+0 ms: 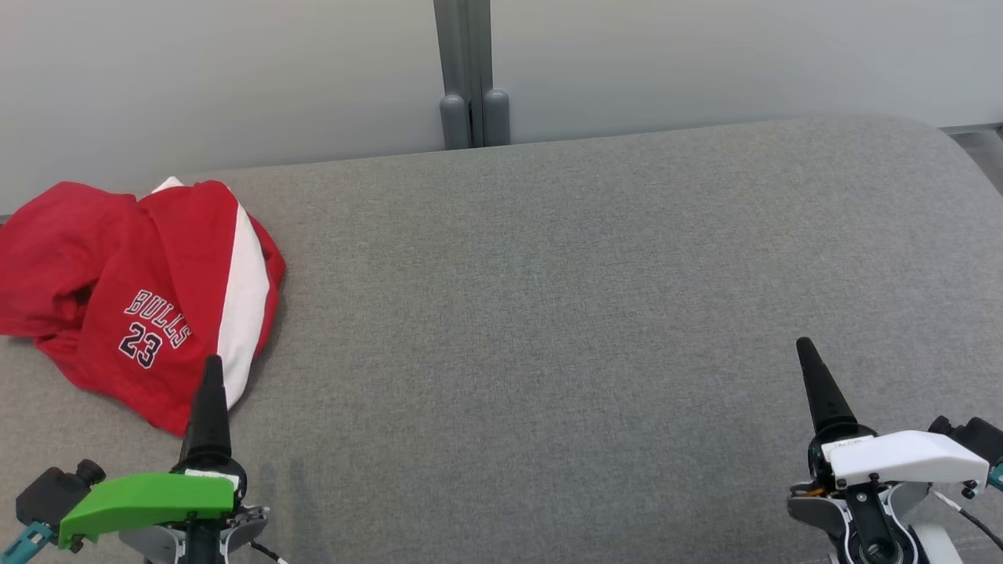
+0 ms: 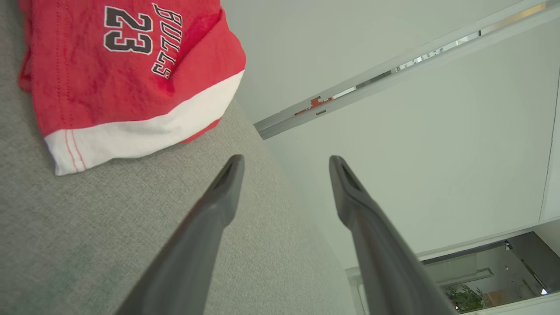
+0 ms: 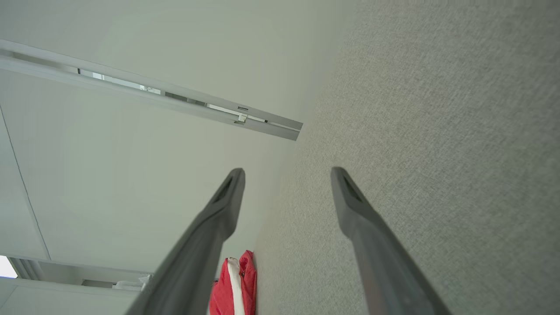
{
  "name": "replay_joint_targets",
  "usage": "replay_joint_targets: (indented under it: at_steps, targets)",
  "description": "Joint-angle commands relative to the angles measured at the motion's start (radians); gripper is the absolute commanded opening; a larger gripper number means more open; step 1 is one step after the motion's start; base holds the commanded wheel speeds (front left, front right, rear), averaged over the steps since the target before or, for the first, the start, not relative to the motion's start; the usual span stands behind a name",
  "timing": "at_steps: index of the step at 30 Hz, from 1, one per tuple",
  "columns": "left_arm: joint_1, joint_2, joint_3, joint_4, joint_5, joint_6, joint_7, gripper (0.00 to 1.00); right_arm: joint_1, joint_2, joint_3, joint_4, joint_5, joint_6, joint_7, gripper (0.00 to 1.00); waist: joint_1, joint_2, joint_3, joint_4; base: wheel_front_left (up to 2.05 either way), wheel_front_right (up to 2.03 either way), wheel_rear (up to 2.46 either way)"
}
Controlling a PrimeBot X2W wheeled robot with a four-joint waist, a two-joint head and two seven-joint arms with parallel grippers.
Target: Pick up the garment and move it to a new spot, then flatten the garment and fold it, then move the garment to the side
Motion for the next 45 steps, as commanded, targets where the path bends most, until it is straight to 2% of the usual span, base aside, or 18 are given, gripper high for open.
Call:
replay_joint_targets:
  at_steps: [1,22,45]
  targets:
    - [-0.004,0.006,-0.003,-0.024,0.049,0.005,-0.011,1.00,-0.003,-0.006,0.007,-0.024,-0.039,0.003,-0.012,1.00,0.0000,0.0000,0.000,0.000,0.00,0.00,0.00]
    - [0.028,0.011,-0.042,-0.067,0.458,0.040,-0.083,1.00,0.018,-0.008,0.059,-0.064,-0.375,0.003,-0.085,1.00,0.0000,0.0000,-0.001,-0.001,0.00,0.00,0.00]
    - [0.040,0.031,-0.082,-0.064,0.748,0.072,-0.147,1.00,0.030,-0.009,0.098,-0.068,-0.661,0.003,-0.148,1.00,0.0000,0.0000,-0.006,0.001,0.00,0.00,0.00]
